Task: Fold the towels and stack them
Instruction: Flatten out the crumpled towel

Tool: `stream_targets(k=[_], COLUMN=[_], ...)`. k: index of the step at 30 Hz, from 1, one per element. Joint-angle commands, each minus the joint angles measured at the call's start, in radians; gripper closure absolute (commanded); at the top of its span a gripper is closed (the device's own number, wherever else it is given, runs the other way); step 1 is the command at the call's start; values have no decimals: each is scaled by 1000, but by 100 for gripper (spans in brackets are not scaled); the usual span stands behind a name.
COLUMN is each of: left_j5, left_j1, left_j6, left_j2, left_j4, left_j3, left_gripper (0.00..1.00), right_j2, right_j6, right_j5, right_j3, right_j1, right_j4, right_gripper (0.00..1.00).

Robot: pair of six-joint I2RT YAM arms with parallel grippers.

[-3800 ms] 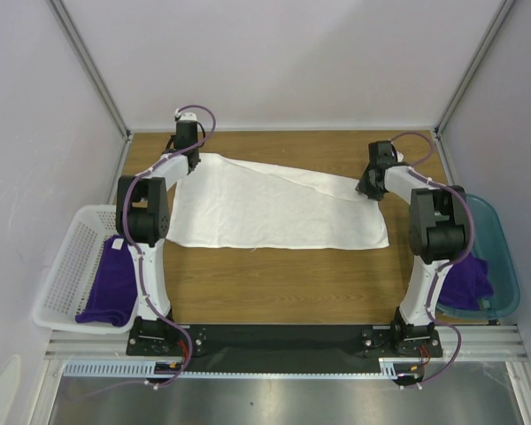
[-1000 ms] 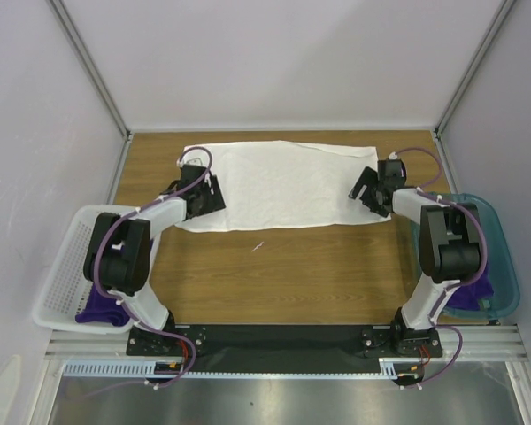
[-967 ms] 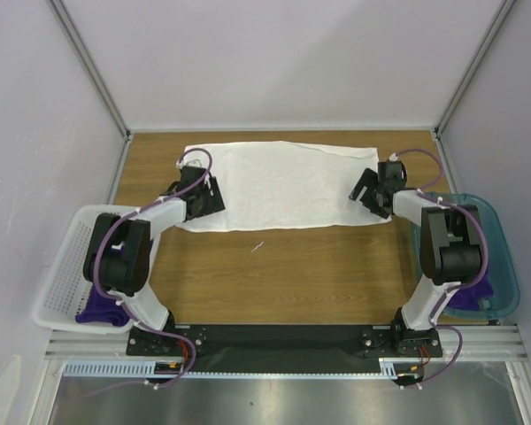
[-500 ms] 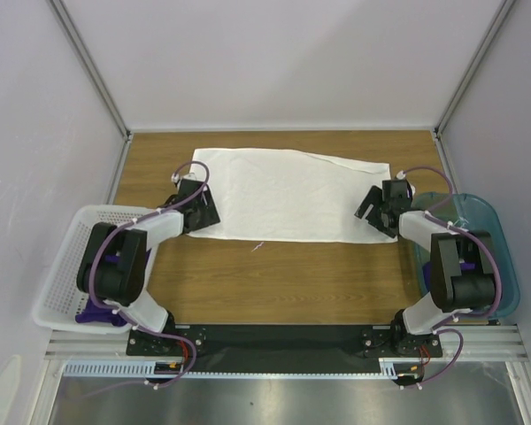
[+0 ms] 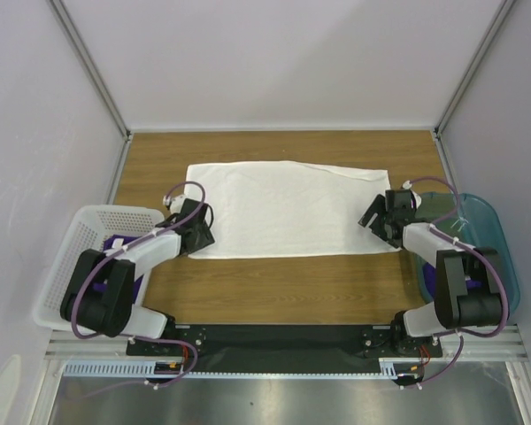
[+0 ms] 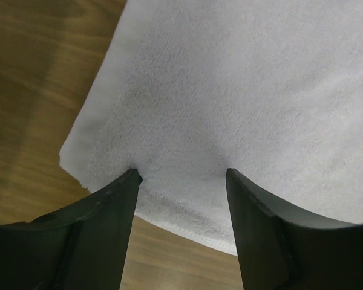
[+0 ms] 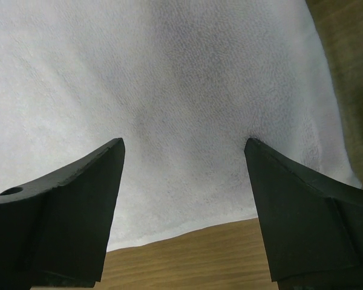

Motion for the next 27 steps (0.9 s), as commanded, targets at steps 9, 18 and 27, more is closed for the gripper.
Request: stream_targets(k=[9,18,27], left_j5=[-193,-117,-55], left_j1=[0,-86,-169], left_j6=[-191,21,104], left_j2=[-174,-325,-226], left_j4=[-239,-64,131], left_j3=[-86,-17,100], left_gripper=[32,31,23], right_j2=[-131,-302,-169], right_j6=[18,-17,125], right_j5=[46,-13,56], right_j3=[-92,69,159], right_j1=[-6,-1,3], right_j4=[-270,-203,142], right_gripper=[12,11,9])
